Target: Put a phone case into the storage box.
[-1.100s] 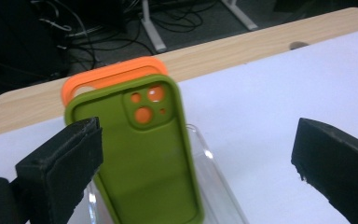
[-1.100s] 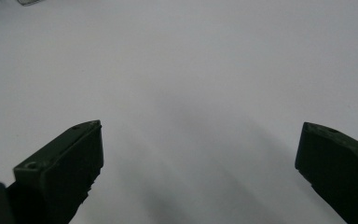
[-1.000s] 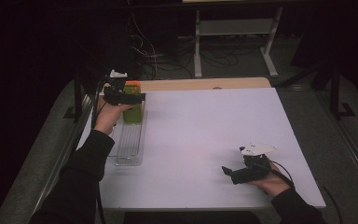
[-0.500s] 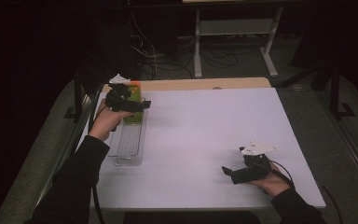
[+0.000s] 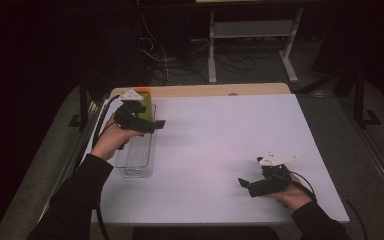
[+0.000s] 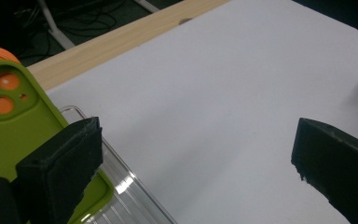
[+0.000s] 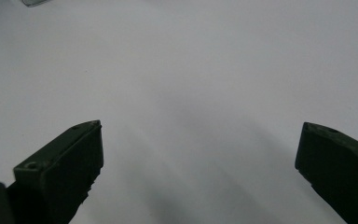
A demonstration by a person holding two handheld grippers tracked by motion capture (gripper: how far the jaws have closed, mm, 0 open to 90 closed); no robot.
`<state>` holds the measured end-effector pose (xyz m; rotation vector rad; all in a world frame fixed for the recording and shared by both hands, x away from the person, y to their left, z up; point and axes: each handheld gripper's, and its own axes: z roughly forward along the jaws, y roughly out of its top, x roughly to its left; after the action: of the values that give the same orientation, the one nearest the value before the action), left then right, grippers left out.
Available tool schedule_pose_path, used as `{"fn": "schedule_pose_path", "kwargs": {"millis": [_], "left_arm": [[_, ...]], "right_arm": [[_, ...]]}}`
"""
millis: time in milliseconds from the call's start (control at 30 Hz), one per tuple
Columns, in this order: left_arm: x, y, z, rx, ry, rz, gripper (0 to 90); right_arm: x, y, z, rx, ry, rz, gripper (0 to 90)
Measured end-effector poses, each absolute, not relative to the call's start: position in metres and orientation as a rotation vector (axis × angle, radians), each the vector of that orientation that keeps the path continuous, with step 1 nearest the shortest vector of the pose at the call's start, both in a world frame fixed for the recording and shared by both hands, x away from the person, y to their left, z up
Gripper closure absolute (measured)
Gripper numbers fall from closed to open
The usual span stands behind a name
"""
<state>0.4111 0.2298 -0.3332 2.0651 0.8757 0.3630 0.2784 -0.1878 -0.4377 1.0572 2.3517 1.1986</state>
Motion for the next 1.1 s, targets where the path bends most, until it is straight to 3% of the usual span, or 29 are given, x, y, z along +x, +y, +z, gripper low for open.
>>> {"fn": "schedule_pose_path", "kwargs": {"millis": [1100], "left_arm": [[0.344,0.229,-0.373,2.107,0.758,0.309,1.6]], "right_arm": [[0.279,-0.193,-0.427,1.022,2.364,1.218,0.4]]}}
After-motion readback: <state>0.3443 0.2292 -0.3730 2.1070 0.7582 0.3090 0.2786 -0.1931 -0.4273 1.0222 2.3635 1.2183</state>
